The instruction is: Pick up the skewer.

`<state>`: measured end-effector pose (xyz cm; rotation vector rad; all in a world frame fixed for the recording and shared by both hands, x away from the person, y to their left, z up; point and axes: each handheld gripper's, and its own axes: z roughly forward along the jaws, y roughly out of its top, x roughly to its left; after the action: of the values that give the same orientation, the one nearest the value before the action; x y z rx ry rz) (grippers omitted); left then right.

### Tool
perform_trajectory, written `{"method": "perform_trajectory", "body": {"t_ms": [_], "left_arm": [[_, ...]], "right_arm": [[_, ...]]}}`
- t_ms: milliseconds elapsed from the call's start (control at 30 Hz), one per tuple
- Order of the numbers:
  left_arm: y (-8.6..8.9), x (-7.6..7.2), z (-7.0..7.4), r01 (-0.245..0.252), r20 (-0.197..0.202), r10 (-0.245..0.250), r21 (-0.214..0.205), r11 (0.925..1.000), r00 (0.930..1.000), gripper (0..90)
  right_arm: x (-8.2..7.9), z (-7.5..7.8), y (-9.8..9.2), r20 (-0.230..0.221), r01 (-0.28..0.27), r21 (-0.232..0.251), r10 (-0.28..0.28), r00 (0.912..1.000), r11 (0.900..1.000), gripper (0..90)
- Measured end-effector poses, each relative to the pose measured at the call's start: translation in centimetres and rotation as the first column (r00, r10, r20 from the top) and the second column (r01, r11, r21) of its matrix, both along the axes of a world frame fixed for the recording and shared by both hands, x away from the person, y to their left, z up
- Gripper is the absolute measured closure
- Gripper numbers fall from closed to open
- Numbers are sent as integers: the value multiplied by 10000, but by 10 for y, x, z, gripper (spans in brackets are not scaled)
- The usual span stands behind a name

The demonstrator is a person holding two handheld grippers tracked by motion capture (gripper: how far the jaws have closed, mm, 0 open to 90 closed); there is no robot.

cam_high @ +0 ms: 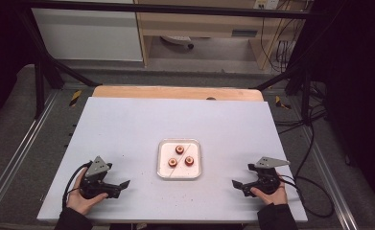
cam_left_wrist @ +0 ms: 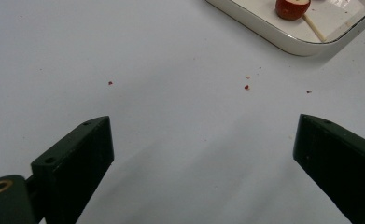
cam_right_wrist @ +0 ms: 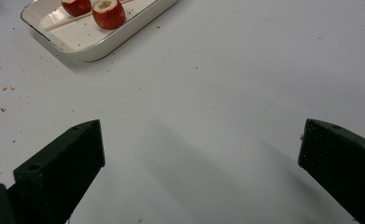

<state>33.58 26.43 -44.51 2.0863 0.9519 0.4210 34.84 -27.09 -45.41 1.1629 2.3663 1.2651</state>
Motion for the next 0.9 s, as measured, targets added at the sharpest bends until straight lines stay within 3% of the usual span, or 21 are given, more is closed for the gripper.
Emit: {"method": "perform_trajectory", "body": {"t_ms": [900], "left_arm": [[-29, 0, 7, 200, -73, -198, 252, 9995, 9998, 46]], "right_arm": [[0, 0, 0, -40, 79, 43, -79, 10000, 10000, 8]]}}
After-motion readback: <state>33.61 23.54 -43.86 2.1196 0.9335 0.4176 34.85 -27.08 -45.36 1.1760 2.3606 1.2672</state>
